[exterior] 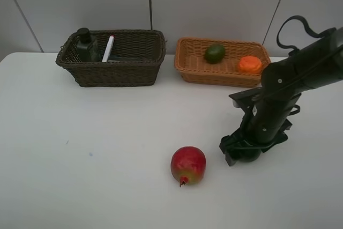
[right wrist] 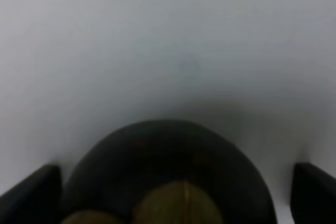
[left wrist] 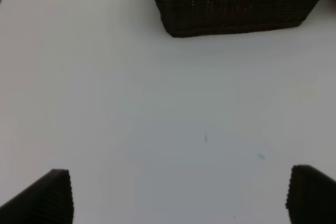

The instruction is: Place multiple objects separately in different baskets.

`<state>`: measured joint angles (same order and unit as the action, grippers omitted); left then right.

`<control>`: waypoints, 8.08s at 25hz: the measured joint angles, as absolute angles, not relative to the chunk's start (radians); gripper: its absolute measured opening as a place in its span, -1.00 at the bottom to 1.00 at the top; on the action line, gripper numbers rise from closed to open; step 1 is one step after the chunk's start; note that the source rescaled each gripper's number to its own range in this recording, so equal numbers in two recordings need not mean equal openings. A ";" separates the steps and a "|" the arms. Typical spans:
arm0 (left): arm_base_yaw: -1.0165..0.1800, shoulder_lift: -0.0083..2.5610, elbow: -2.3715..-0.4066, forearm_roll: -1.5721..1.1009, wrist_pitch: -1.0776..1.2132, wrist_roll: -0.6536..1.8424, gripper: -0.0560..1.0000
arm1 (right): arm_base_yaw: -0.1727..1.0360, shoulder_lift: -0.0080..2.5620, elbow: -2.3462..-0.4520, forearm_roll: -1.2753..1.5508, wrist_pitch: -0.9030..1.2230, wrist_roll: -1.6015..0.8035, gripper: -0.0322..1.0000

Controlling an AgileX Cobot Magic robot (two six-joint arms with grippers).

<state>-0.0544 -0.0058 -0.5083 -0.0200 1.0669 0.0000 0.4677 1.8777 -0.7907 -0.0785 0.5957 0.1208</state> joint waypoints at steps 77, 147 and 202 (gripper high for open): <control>-0.054 -0.006 -0.508 -0.021 1.066 0.000 1.00 | 0.821 1.705 -1.096 0.089 0.929 0.169 0.89; -0.054 -0.006 -0.508 -0.024 1.066 0.000 1.00 | 0.496 1.845 -1.485 0.025 0.851 0.019 -0.03; -0.054 -0.006 -0.508 -0.024 1.066 0.000 1.00 | -0.121 0.902 -0.860 -0.014 0.911 0.029 0.90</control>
<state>-0.0544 -0.0058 -0.5083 -0.0239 1.0660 0.0000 -0.1215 0.9022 -0.8601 -0.0136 0.9109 0.0285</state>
